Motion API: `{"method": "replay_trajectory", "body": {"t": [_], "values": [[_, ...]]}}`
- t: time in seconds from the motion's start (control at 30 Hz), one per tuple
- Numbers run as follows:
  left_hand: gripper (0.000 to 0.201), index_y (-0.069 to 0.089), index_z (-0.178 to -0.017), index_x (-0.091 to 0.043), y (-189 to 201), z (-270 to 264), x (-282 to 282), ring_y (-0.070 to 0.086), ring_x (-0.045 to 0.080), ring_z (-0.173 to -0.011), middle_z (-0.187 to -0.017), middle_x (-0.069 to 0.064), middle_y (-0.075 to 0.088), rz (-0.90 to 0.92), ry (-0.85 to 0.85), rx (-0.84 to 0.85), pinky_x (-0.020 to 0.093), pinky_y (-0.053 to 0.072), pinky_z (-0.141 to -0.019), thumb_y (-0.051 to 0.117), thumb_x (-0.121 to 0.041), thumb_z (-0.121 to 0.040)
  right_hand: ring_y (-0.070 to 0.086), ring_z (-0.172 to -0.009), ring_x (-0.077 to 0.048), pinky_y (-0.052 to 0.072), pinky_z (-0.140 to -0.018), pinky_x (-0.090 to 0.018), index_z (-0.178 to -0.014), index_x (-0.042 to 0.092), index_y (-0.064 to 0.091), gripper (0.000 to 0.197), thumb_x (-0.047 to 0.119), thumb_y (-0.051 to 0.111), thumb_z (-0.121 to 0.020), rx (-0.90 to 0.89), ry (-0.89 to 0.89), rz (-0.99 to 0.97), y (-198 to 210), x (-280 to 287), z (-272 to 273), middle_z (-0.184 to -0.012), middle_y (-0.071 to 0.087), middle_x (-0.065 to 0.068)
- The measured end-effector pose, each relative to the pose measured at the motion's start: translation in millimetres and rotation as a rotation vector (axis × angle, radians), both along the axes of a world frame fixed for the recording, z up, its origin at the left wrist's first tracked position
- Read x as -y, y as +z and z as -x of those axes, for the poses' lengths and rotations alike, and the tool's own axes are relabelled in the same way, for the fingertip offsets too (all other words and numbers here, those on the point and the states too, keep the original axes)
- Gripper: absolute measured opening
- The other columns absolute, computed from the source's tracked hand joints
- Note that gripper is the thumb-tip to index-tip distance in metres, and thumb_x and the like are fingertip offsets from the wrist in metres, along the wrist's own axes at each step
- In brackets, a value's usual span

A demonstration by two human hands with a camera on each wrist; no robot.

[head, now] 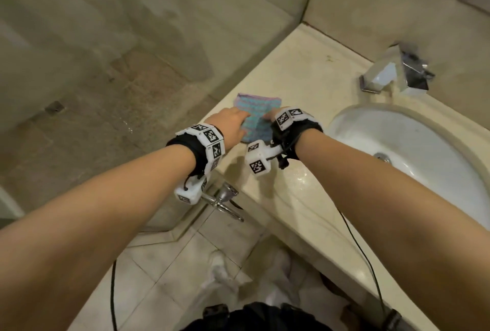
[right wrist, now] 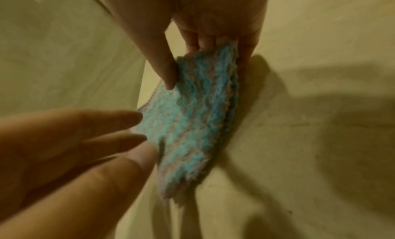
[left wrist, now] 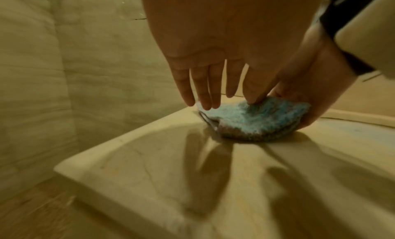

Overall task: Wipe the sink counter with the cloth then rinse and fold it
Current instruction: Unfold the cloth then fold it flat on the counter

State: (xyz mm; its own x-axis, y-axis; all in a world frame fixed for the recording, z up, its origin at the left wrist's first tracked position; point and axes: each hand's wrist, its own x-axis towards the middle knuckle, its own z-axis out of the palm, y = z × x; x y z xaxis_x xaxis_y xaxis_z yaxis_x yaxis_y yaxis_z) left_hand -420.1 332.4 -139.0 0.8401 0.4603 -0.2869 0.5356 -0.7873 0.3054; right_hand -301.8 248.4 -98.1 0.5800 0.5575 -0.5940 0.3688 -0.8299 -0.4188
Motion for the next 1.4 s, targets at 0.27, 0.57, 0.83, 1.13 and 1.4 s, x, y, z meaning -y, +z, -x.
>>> {"method": "replay_trajectory", "body": {"t": [0.27, 0.57, 0.83, 1.13, 1.4], "values": [[0.046, 0.036, -0.140, -0.009, 32.0, -3.4, -14.3, 0.051, 0.033, -0.121, -0.131, 0.017, 0.055, 0.235, 0.302, 0.206, 0.034, 0.040, -0.101, 0.038, -0.010, -0.094, 0.064, -0.103, -0.027, 0.049, -0.098, -0.042, -0.076, 0.012, 0.059, 0.032, 0.040, 0.070, -0.063, -0.222, -0.281, -0.185, 3.6, -16.4, -25.9, -0.110, 0.067, -0.005], [0.060, 0.043, -0.131, -0.012, 97.4, -66.6, 25.2, 0.053, 0.024, -0.095, -0.102, 0.008, 0.054, 0.941, 0.576, 0.342, 0.038, 0.049, -0.081, 0.031, -0.058, -0.093, 0.062, -0.086, -0.028, 0.052, -0.089, -0.045, -0.077, 0.011, 0.054, 0.010, 0.009, 0.062, -0.084, -0.342, -0.422, -0.537, 131.3, 54.2, -40.8, -0.089, 0.060, -0.011], [0.043, 0.059, -0.098, -0.019, 161.2, -133.1, 125.2, 0.055, 0.021, -0.080, -0.113, 0.010, 0.061, 1.277, 0.460, 0.420, 0.034, 0.052, -0.075, 0.033, -0.054, -0.095, 0.055, -0.075, -0.022, 0.049, -0.071, -0.036, -0.070, 0.014, 0.049, 0.025, -0.002, 0.050, -0.089, -0.377, -0.517, -0.776, 168.7, 169.2, -89.5, -0.078, 0.054, -0.006], [0.051, 0.039, -0.137, -0.013, 159.5, -237.0, 280.6, 0.059, 0.014, -0.070, -0.115, 0.012, 0.057, 1.194, 0.277, 0.483, 0.021, 0.053, -0.044, 0.048, 0.003, -0.090, 0.064, -0.074, -0.021, 0.060, -0.059, -0.031, -0.080, 0.007, 0.053, 0.019, -0.009, 0.047, -0.089, -0.367, -0.790, -0.910, 141.1, 354.9, -190.9, -0.079, 0.063, -0.008], [0.055, 0.035, -0.138, -0.006, 132.2, -331.4, 440.4, 0.054, 0.024, -0.096, -0.108, 0.012, 0.053, 1.133, 0.133, 0.369, 0.042, 0.050, -0.077, 0.045, 0.014, -0.088, 0.059, -0.087, -0.026, 0.054, -0.060, -0.025, -0.094, 0.005, 0.058, 0.018, -0.006, 0.044, -0.092, -0.334, -1.001, -0.830, 84.7, 517.2, -260.8, -0.088, 0.062, -0.011]]}}
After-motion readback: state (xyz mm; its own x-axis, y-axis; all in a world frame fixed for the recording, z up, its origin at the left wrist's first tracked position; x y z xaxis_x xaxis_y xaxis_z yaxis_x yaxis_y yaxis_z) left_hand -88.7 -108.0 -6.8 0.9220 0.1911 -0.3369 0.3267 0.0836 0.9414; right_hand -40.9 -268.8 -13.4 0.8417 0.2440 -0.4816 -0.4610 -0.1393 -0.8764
